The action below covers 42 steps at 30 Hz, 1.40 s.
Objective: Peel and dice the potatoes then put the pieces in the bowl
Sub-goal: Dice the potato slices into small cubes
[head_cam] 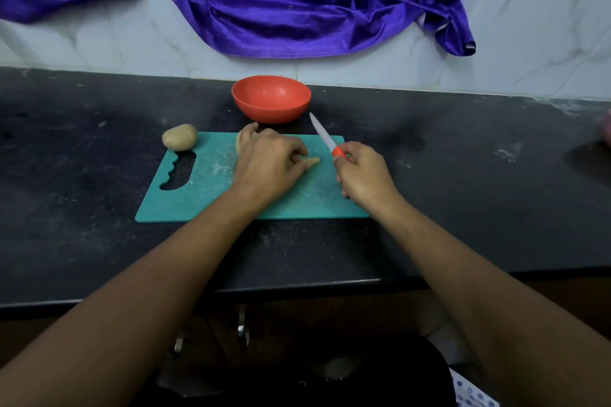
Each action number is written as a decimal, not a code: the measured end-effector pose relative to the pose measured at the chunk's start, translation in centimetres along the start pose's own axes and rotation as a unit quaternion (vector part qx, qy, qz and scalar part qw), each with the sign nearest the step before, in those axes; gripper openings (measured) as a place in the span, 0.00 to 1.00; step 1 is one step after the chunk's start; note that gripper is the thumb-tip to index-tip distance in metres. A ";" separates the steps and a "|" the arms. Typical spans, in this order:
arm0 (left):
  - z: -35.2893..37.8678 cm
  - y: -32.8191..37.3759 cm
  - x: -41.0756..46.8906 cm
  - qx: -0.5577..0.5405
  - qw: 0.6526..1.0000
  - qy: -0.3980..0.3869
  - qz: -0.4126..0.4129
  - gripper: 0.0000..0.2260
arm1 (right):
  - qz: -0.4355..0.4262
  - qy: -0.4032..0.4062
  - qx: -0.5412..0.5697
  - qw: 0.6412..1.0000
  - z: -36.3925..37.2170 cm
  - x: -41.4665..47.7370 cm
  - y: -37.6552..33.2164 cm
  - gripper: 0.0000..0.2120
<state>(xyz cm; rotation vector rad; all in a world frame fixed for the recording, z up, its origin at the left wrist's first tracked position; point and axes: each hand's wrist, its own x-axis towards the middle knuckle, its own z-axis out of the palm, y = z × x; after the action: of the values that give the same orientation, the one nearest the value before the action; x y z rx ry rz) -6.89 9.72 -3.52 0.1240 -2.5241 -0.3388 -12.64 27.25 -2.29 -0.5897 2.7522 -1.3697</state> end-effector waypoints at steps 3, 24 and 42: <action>0.1 -0.2 -0.2 0.008 1.000 0.002 0.004 0.14 | -0.029 -0.014 -0.118 0.992 -0.5 -0.9 -0.2 0.18; -0.2 -0.1 0.7 0.056 0.997 -0.057 0.012 0.10 | -0.069 0.006 -0.201 0.977 -1.2 -2.4 -0.5 0.20; -0.3 -0.8 0.0 0.034 0.999 -0.006 -0.037 0.09 | -0.100 -0.006 -0.231 0.968 -1.0 -2.9 -1.7 0.20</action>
<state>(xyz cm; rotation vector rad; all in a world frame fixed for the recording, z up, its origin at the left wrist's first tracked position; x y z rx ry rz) -6.76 8.94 -3.51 0.2421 -2.5485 -0.2848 -9.54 28.06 -0.85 -0.9071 3.0841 -0.7260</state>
